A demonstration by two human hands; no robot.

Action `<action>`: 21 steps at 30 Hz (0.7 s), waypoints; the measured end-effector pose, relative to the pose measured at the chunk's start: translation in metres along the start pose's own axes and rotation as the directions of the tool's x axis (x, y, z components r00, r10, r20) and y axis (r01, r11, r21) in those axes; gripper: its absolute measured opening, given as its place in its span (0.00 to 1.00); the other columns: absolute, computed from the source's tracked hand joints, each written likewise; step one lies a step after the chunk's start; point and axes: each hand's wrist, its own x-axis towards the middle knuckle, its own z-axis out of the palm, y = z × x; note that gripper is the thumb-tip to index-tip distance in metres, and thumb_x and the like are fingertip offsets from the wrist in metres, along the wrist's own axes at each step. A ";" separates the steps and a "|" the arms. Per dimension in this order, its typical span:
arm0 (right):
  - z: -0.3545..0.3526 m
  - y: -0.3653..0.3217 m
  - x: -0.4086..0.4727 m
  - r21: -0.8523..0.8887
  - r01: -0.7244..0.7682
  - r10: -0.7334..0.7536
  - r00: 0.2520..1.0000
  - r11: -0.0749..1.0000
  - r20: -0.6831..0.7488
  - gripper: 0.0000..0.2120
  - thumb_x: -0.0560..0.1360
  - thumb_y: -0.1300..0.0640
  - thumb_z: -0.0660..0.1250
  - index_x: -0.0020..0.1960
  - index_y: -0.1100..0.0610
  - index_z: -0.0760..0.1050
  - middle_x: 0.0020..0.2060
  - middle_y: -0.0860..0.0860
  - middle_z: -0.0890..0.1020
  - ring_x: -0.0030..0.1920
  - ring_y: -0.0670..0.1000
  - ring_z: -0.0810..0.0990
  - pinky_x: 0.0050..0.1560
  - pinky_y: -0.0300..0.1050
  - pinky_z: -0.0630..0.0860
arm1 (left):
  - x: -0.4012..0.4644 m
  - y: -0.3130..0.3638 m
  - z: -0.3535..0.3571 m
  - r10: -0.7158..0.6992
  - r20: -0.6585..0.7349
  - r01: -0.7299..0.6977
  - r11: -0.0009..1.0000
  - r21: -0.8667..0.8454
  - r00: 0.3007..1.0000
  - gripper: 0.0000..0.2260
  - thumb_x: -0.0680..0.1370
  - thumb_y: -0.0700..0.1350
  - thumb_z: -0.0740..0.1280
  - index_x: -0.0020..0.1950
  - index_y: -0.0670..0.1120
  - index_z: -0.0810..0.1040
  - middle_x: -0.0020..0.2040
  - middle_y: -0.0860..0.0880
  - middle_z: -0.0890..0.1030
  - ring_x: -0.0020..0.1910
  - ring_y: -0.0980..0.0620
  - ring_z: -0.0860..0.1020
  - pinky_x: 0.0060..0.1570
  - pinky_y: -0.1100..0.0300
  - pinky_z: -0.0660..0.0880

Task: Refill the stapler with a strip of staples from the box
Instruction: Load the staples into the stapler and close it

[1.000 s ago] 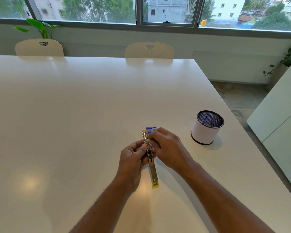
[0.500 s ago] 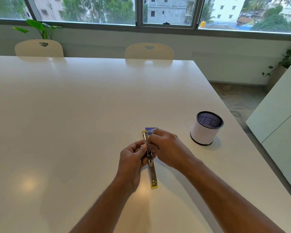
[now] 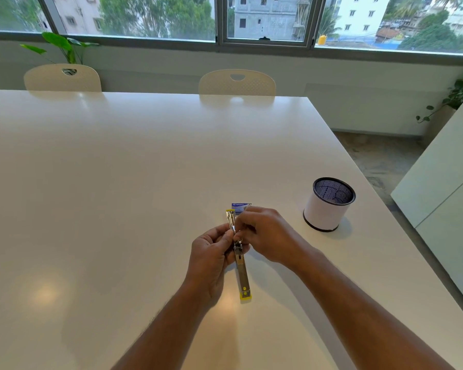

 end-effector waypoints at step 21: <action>0.006 0.006 -0.009 0.011 0.022 -0.022 1.000 1.000 0.019 0.12 0.77 0.67 0.65 0.50 0.55 0.85 0.47 0.48 0.78 0.47 0.48 0.80 0.46 0.50 0.81 | 0.002 0.006 -0.003 -0.097 0.016 0.098 0.992 -0.078 0.995 0.11 0.83 0.35 0.63 0.62 0.35 0.81 0.48 0.34 0.86 0.46 0.44 0.86 0.49 0.51 0.84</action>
